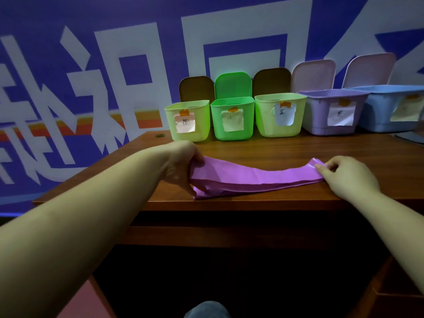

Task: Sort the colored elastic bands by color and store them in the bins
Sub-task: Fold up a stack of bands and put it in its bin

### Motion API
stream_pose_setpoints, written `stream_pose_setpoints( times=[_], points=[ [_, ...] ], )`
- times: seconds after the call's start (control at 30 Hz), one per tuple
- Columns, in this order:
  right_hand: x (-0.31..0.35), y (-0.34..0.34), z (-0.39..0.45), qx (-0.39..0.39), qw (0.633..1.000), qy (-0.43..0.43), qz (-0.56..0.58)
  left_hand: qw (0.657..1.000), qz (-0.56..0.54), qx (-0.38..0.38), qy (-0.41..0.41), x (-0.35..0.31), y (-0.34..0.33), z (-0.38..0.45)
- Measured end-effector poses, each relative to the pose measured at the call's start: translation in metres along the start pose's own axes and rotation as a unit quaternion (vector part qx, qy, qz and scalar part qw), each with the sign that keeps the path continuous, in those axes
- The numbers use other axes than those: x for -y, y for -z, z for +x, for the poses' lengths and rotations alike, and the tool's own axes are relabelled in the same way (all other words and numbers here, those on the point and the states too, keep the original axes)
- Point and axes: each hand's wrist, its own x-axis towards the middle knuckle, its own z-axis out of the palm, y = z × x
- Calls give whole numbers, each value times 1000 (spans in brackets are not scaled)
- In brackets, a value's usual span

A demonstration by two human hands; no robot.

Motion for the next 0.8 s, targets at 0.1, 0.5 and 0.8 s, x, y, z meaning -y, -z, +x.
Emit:
stream_pose_setpoints(
  times=[0.1, 0.5, 0.8],
  points=[
    [0, 0, 0, -1, 1000, -1, -2, 999, -22, 44, 23, -3, 9, 4],
    [-1, 0, 2, -5, 1000, -1, -4, 999, 18, -12, -31, -18, 14, 13],
    [-1, 0, 1, -3, 1000, -1, -18, 995, 80, -48, -30, -7, 24, 11]
  ],
)
